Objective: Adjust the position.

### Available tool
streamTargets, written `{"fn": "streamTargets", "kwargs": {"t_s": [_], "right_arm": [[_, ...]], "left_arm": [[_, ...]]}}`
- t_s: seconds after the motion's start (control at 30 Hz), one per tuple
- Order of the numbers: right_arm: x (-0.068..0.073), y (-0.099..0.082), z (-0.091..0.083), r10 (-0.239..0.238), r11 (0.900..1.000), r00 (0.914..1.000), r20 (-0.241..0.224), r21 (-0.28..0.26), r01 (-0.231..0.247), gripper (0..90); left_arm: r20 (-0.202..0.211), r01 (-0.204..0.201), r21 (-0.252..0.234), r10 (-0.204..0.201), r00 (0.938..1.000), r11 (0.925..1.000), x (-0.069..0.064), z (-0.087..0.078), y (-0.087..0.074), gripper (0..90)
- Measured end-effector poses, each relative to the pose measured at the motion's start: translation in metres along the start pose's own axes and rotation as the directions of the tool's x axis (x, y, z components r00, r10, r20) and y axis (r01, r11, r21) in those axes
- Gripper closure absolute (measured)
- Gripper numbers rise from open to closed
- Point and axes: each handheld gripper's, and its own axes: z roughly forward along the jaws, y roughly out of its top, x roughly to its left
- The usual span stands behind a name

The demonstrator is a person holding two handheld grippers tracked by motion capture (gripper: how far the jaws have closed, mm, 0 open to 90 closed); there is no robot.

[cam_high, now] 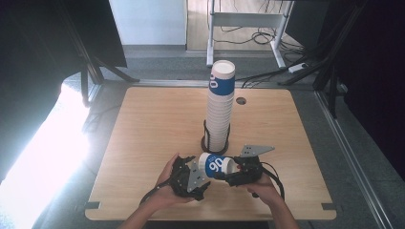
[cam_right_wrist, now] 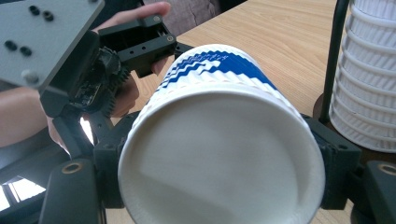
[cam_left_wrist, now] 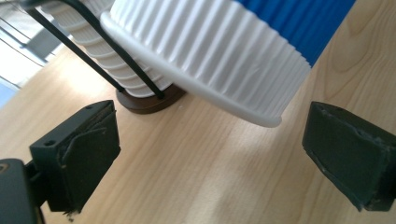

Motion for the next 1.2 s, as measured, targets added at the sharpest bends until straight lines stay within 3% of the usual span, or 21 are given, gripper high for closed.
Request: {"fn": "streamTargets", "kwargs": {"t_s": [0.3, 0.4, 0.47, 0.63, 0.7, 0.77, 0.83, 0.9, 0.97, 1.2], "right_arm": [[-0.002, -0.002, -0.004, 0.002, 0.999, 0.9987, -0.05, -0.044, -0.004, 25.6], [-0.003, -0.002, -0.008, 0.003, 0.9984, 0.9975, -0.071, -0.057, -0.007, 25.5], [-0.005, -0.003, -0.01, 0.012, 0.9975, 0.9956, -0.092, -0.068, -0.018, 25.5], [-0.011, -0.005, -0.013, 0.024, 0.9931, 0.9919, -0.125, -0.111, -0.038, 25.5], [-0.011, -0.005, -0.014, 0.023, 0.9928, 0.9922, -0.123, -0.114, -0.037, 25.6], [-0.011, -0.005, -0.014, 0.023, 0.9934, 0.9924, -0.121, -0.109, -0.037, 25.5], [-0.012, -0.005, -0.014, 0.033, 0.9934, 0.9927, -0.116, -0.105, -0.046, 25.5], [-0.013, -0.006, -0.014, 0.043, 0.9934, 0.9928, -0.112, -0.101, -0.055, 25.6], [-0.015, -0.007, -0.013, 0.057, 0.9933, 0.9929, -0.104, -0.094, -0.067, 25.6], [-0.017, -0.006, -0.009, 0.101, 0.992, 0.9917, -0.08, -0.068, -0.106, 25.6]], "left_arm": [[0.071, 0.058, -0.053, -0.054, 0.996, 0.9969, 0.003, -0.002, 0.0, 4.2], [0.123, 0.092, -0.084, -0.081, 0.9891, 0.9923, 0.007, -0.005, 0.001, 4.4], [0.165, 0.119, -0.101, -0.102, 0.981, 0.9877, 0.009, -0.007, 0.002, 4.5], [0.202, 0.163, -0.124, -0.136, 0.9699, 0.9788, 0.011, -0.007, 0.004, 5.0], [0.184, 0.16, -0.128, -0.135, 0.9736, 0.9788, 0.009, -0.007, 0.004, 5.0], [0.144, 0.139, -0.13, -0.12, 0.9822, 0.9817, 0.008, -0.007, 0.005, 5.2], [0.085, 0.11, -0.129, -0.1, 0.9914, 0.9855, 0.007, -0.009, 0.006, 5.3], [0.031, 0.084, -0.135, -0.081, 0.9963, 0.9873, 0.006, -0.012, 0.009, 5.6], [-0.009, 0.05, -0.13, -0.051, 0.9987, 0.9902, 0.006, -0.015, 0.012, 5.6], [-0.016, -0.065, -0.081, 0.064, 0.9978, 0.9946, 0.003, -0.014, 0.028, 5.6]]}}
